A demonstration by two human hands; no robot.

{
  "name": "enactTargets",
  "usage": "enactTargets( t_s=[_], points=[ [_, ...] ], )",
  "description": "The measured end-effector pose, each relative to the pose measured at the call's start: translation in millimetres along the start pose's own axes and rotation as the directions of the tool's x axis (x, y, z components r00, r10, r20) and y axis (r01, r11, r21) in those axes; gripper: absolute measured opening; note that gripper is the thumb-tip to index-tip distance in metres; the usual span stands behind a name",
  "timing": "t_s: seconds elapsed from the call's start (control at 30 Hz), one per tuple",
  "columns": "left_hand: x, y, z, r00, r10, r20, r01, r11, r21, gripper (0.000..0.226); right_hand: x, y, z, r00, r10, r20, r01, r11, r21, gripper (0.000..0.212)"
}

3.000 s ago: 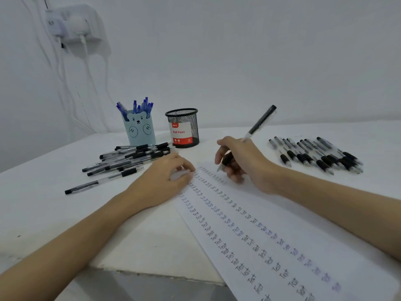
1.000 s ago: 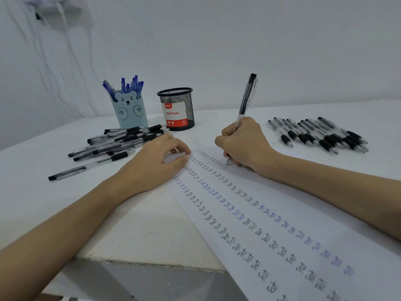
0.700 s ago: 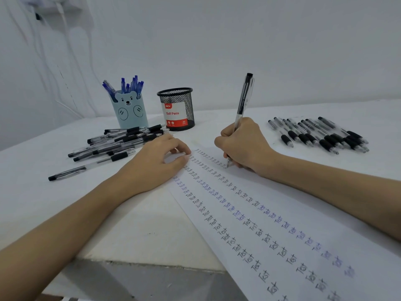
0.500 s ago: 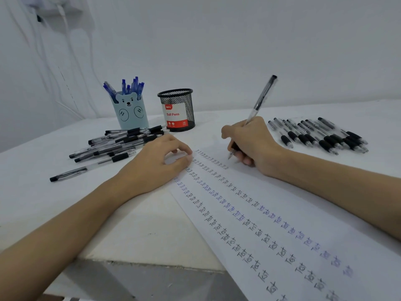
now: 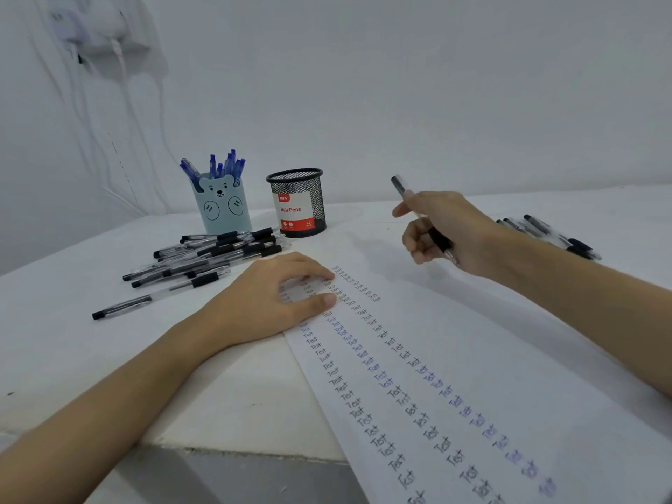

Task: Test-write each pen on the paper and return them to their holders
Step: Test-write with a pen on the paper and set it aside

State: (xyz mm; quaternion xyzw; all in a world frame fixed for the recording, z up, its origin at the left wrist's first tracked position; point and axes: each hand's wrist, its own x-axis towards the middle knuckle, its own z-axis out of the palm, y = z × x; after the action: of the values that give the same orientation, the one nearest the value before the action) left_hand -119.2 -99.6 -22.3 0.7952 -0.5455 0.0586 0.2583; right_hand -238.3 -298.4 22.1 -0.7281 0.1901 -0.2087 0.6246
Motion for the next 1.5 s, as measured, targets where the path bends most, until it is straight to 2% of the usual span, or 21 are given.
enactTargets(
  t_s=[0.1, 0.23, 0.3, 0.47, 0.63, 0.73, 0.8, 0.93, 1.03, 1.13, 1.3, 1.43, 1.5],
  points=[
    [0, 0, 0, 1.0, -0.005, 0.002, 0.005, 1.0, -0.014, 0.054, -3, 1, 3, 0.998, 0.042, 0.05, -0.046, 0.996, 0.073, 0.019],
    [-1, 0, 1, 1.0, -0.022, -0.002, 0.022, 0.999, -0.025, 0.041, -3, 5, 8, 0.994, 0.086, 0.061, -0.093, 0.988, 0.122, 0.018],
    [-1, 0, 0, 0.999, -0.034, 0.0, 0.034, 0.999, -0.027, 0.038, 1, 5, 8, 0.997, 0.071, 0.014, -0.072, 0.996, 0.05, 0.016],
    [0, -3, -1, 0.996, -0.084, 0.019, 0.084, 0.996, -0.034, 0.047, 17, 10, -6, 0.996, -0.018, -0.084, -0.006, 0.958, -0.286, 0.011],
    [-1, -3, -1, 0.997, -0.074, 0.024, 0.075, 0.997, -0.029, 0.038, 25, 24, -24, 0.973, -0.176, -0.151, 0.056, 0.809, -0.585, 0.007],
    [0, -3, -2, 0.996, -0.082, 0.021, 0.083, 0.996, -0.036, 0.034, 30, 29, -31, 0.948, -0.283, -0.147, 0.063, 0.617, -0.785, 0.009],
    [-1, -3, -2, 0.996, -0.085, 0.02, 0.086, 0.995, -0.051, 0.031, 31, 33, -35, 0.945, -0.299, -0.132, 0.043, 0.515, -0.856, 0.015],
    [-2, -4, -4, 0.997, -0.076, 0.024, 0.078, 0.995, -0.068, 0.026, 31, 33, -43, 0.955, -0.274, -0.109, 0.022, 0.437, -0.899, 0.017],
    [-3, -5, -7, 0.997, -0.078, 0.026, 0.079, 0.995, -0.064, 0.035, 31, 29, -50, 0.961, -0.253, -0.108, 0.008, 0.418, -0.909, 0.013],
    [-4, -8, -11, 0.995, -0.096, 0.028, 0.097, 0.995, -0.035, 0.028, 33, 28, -58, 0.962, -0.236, -0.137, -0.021, 0.435, -0.9, 0.005],
    [-7, -6, -13, 0.993, -0.116, 0.021, 0.117, 0.992, -0.049, 0.026, 32, 26, -63, 0.962, -0.213, -0.171, -0.044, 0.499, -0.866, 0.009],
    [-17, -9, -25, 0.985, -0.157, -0.074, 0.153, 0.987, -0.048, 0.032, 25, 7, -38, 0.935, -0.346, -0.078, 0.114, 0.502, -0.858, 0.01],
    [-27, -17, -35, 0.972, -0.196, -0.133, 0.193, 0.981, -0.03, 0.017, 19, -6, -13, 0.924, -0.382, 0.035, 0.234, 0.488, -0.841, 0.01]
  ],
)
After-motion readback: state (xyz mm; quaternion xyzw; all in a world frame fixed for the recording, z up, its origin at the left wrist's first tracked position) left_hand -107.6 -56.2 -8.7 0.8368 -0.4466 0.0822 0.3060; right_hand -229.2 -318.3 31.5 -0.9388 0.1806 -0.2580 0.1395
